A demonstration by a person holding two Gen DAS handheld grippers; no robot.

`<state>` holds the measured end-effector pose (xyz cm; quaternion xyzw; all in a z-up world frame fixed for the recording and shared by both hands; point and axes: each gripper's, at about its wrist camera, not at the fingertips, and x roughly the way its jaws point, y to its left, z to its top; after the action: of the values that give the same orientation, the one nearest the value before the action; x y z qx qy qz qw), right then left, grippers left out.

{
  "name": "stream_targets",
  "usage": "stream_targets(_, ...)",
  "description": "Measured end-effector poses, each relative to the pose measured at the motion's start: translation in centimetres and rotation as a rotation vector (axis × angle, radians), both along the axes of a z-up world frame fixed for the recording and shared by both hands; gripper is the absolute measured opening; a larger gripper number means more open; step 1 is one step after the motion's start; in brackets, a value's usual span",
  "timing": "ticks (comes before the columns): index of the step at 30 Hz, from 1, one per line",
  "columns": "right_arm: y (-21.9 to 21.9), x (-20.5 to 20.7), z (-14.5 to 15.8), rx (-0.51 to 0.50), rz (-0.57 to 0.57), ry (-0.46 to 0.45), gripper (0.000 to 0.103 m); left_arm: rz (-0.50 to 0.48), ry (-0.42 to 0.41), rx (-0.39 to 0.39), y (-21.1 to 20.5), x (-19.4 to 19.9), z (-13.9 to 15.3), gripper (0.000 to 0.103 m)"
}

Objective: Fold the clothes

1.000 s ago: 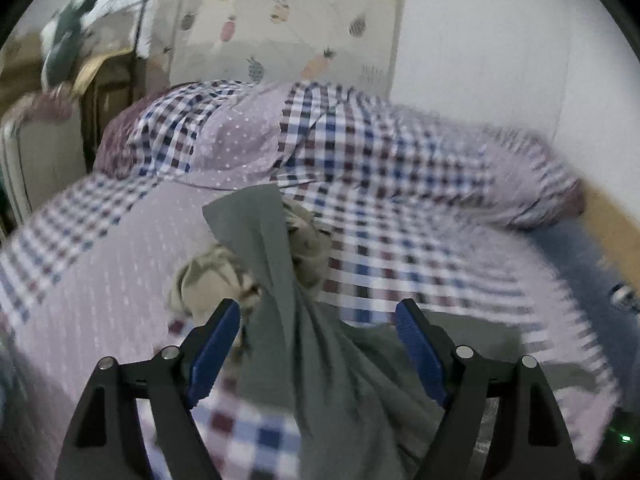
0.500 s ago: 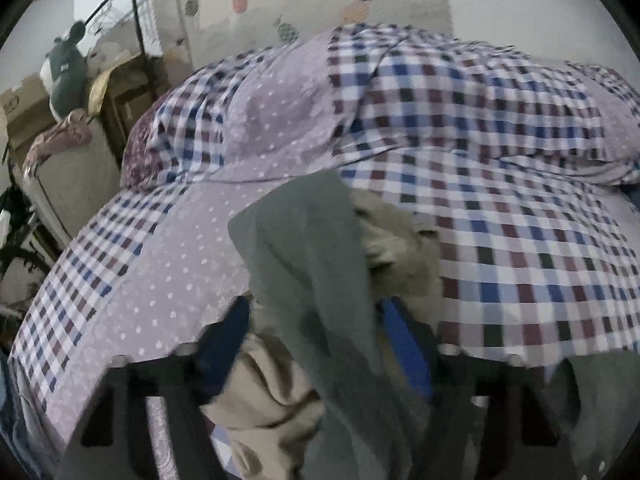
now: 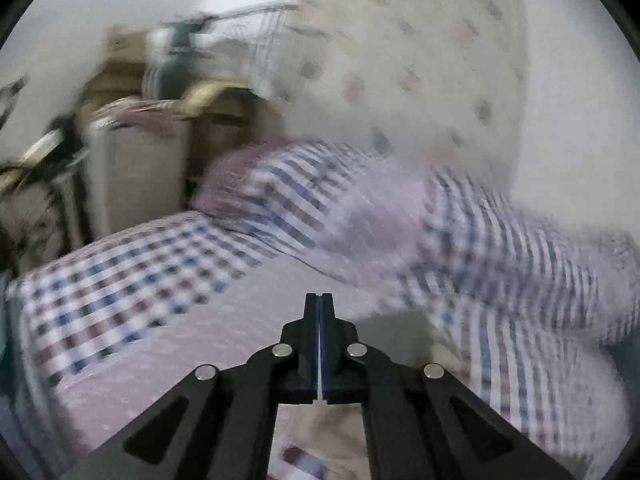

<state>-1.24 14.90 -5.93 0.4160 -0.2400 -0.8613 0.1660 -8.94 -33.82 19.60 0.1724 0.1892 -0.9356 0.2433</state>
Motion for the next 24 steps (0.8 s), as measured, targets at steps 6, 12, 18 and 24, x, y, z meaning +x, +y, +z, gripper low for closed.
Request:
stream_targets(6, -0.1, 0.2, -0.3, 0.019, -0.002, 0.004, 0.045, -0.002, -0.218, 0.103, -4.9, 2.3, -6.5, 0.000)
stream_targets(12, -0.6, -0.3, -1.0, 0.045, 0.007, -0.007, 0.044, -0.187, -0.200, -0.008, 0.8, -1.1, -4.9, 0.056)
stream_targets(18, -0.4, -0.4, -1.3, 0.037, 0.023, -0.012, 0.044, -0.310, -0.300, -0.329, 9.8, -9.3, -2.9, 0.084)
stream_targets(24, 0.2, -0.8, -1.8, -0.004, 0.036, -0.024, 0.044, -0.287, -0.396, -0.425, 11.4, -13.9, -4.4, 0.083)
